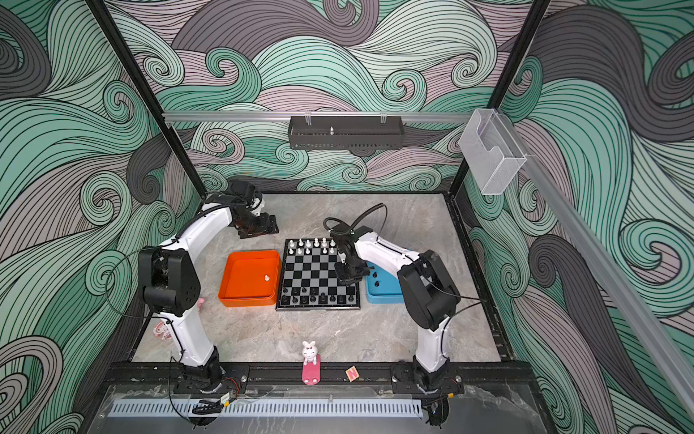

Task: Set up the chess pieces on the board
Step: 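Carry the black pawn to the nearer rank while the left moves over the orange tray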

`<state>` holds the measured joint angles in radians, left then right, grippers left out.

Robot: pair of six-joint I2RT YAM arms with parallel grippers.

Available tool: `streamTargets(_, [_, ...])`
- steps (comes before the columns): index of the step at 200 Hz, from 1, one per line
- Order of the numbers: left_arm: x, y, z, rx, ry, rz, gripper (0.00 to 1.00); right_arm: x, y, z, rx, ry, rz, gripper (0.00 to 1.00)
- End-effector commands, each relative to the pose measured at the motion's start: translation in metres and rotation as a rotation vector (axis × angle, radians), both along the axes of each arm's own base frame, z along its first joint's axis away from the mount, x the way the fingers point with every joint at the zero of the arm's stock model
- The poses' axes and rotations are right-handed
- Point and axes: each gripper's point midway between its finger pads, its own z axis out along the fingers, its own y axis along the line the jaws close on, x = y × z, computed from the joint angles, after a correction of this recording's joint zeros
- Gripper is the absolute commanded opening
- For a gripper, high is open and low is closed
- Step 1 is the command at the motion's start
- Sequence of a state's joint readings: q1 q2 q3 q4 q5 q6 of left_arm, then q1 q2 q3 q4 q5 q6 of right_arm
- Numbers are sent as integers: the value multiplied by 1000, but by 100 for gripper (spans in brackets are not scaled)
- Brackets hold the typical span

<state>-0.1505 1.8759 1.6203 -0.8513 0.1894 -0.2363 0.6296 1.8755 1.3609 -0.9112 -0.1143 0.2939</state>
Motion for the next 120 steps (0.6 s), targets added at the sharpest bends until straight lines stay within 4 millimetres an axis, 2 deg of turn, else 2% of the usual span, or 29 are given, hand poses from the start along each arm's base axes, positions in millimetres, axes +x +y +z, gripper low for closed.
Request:
streamTargets(1, [-4, -2, 5, -24, 4, 3, 86, -5, -1, -9, -12, 27, -9, 13])
streamTargets(120, [-5, -3, -1, -32, 27, 4, 86, -14, -13, -22, -65, 49, -11, 13])
